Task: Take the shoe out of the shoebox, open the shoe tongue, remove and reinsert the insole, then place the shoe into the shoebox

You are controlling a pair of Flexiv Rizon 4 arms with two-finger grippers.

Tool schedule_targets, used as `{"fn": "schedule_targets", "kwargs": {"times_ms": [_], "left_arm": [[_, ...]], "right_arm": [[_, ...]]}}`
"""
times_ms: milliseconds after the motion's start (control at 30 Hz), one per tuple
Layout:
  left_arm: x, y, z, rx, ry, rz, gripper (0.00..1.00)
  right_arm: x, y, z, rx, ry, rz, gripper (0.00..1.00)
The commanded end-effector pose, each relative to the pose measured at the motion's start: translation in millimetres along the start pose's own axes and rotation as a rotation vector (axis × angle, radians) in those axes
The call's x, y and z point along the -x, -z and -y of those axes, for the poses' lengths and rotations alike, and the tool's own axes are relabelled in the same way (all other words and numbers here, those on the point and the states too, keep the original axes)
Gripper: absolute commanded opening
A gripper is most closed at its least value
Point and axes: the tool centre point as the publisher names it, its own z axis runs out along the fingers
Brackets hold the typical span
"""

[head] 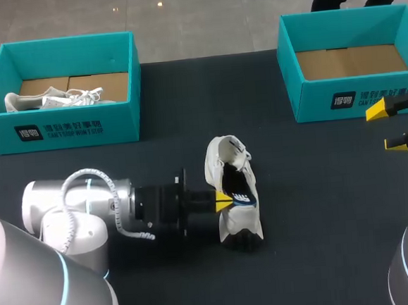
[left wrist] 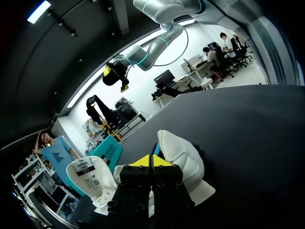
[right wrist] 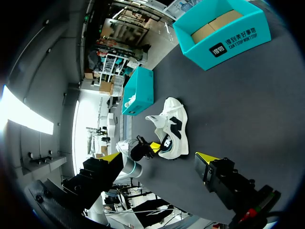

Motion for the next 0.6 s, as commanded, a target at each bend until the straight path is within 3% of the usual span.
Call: {"fn": "schedule_targets", "kwargs": {"times_ms": [33, 200, 600], "left_arm": [[1.6, -4.7, -0.4, 0.001, -0.001, -0.010, 0.00], [3.3, 8.6, 7.9, 0.007, -0.022, -0.018, 0.05], [15.5, 24.9, 25.4, 0.003, -0.055, -0.162, 0.00]], "right_arm": [[-0.3, -0.1, 1.5, 0.002, -0.001, 0.003, 1.00], [-0.3, -0.1, 1.5, 0.002, -0.001, 0.003, 1.00], [-0.3, -0.1, 1.5, 0.002, -0.001, 0.003, 1.00]]}}
